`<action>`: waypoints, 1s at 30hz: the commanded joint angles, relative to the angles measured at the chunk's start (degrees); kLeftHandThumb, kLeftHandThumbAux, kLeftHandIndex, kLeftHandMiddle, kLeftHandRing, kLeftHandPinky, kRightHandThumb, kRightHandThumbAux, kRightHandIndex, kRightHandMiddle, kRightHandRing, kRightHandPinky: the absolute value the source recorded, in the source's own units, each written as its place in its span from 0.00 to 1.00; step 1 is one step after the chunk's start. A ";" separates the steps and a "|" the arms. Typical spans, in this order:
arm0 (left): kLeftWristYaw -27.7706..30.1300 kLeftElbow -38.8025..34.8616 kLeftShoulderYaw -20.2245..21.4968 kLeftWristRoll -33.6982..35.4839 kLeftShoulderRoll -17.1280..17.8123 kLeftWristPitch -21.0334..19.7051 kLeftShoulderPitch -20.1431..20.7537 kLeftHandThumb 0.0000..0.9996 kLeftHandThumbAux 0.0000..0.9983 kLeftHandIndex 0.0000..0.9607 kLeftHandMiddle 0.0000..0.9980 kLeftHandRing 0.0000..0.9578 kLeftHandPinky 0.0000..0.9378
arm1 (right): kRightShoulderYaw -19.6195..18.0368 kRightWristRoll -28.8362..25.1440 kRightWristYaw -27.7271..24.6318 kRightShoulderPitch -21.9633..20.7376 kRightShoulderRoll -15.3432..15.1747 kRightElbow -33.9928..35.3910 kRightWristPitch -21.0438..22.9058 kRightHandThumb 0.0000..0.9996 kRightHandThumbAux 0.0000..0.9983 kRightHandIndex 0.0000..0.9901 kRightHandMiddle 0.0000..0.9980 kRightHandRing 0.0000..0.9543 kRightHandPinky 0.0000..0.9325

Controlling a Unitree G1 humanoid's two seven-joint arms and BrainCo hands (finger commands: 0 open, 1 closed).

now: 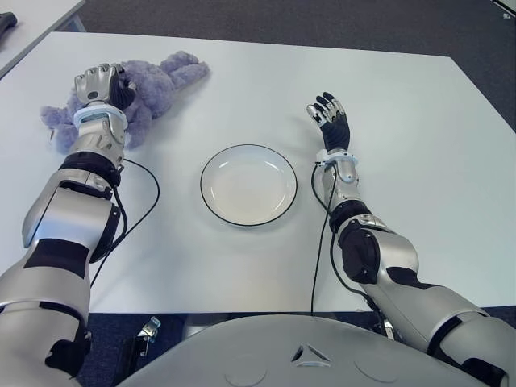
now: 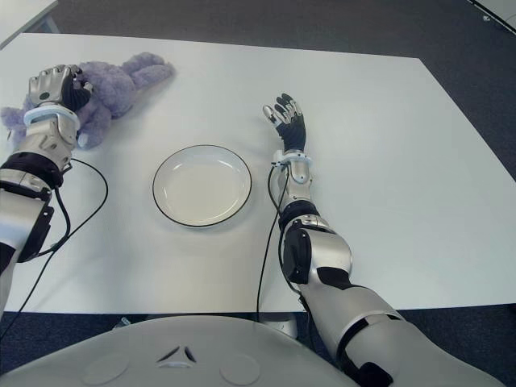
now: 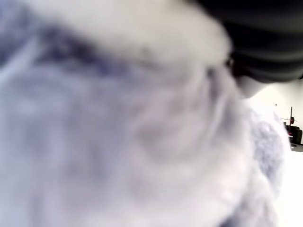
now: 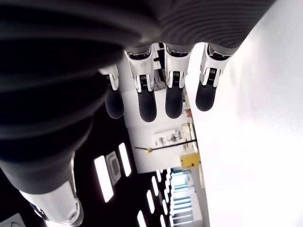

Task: Put the doll into the plate.

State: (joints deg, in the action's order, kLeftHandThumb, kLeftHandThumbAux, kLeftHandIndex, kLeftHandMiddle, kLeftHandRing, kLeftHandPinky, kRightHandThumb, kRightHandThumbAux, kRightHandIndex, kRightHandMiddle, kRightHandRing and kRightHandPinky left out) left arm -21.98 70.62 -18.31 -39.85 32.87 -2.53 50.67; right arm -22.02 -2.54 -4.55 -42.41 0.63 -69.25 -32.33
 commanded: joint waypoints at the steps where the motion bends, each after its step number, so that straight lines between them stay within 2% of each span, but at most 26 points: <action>1: 6.62 3.49 -0.30 2.36 -3.39 -2.46 -3.97 0.68 0.34 0.31 0.28 0.30 0.37 | -1.90 -2.14 0.30 13.54 0.96 -7.32 3.04 0.12 0.75 0.16 0.17 0.14 0.14; 4: 7.02 3.54 -0.18 2.71 -3.49 -2.90 -3.87 0.68 0.34 0.32 0.28 0.30 0.35 | -1.87 -2.05 0.39 13.54 0.96 -7.33 3.07 0.13 0.75 0.16 0.17 0.13 0.14; 9: 7.56 3.67 -0.15 3.07 -3.52 -3.30 -3.88 0.68 0.33 0.36 0.26 0.27 0.28 | -1.68 -1.78 0.69 13.54 0.95 -7.34 3.18 0.13 0.74 0.16 0.17 0.12 0.13; 15: 7.73 3.72 -0.23 3.32 -3.55 -3.63 -3.93 0.68 0.32 0.41 0.26 0.24 0.25 | -1.68 -1.75 0.86 13.57 0.99 -7.33 3.02 0.14 0.74 0.16 0.17 0.13 0.14; 20: 7.51 3.82 -0.20 3.54 -3.72 -4.38 -3.92 0.67 0.31 0.43 0.25 0.22 0.24 | -1.73 -1.79 0.79 13.62 1.07 -7.31 2.81 0.14 0.73 0.16 0.17 0.13 0.14; 24: 7.54 3.86 -0.43 3.48 -3.82 -4.92 -3.88 0.66 0.31 0.45 0.27 0.23 0.27 | -1.81 -1.84 0.69 13.62 1.11 -7.31 2.74 0.14 0.74 0.16 0.17 0.13 0.14; 25: 7.58 3.90 -0.53 3.39 -3.89 -5.23 -3.83 0.70 0.59 0.45 0.27 0.23 0.27 | -1.81 -1.84 0.69 13.61 1.11 -7.31 2.73 0.14 0.74 0.16 0.17 0.13 0.14; 27: 7.62 3.93 -0.66 3.27 -4.02 -5.73 -3.74 0.72 0.67 0.45 0.27 0.22 0.26 | -1.83 -1.82 0.70 13.60 1.11 -7.31 2.75 0.15 0.74 0.16 0.17 0.13 0.14; 30: 7.64 3.91 -0.73 3.22 -4.12 -6.17 -3.66 0.72 0.68 0.46 0.26 0.21 0.27 | -1.87 -1.79 0.69 13.58 1.11 -7.31 2.80 0.15 0.74 0.16 0.17 0.13 0.14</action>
State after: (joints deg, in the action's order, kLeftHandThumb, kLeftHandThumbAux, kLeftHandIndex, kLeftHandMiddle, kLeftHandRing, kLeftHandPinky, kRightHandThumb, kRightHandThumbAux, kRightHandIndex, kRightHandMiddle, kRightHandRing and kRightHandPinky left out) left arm -20.19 70.83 -18.31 -38.18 31.86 -6.02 51.40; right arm -22.41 -2.53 -4.50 -42.42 0.63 -69.25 -32.31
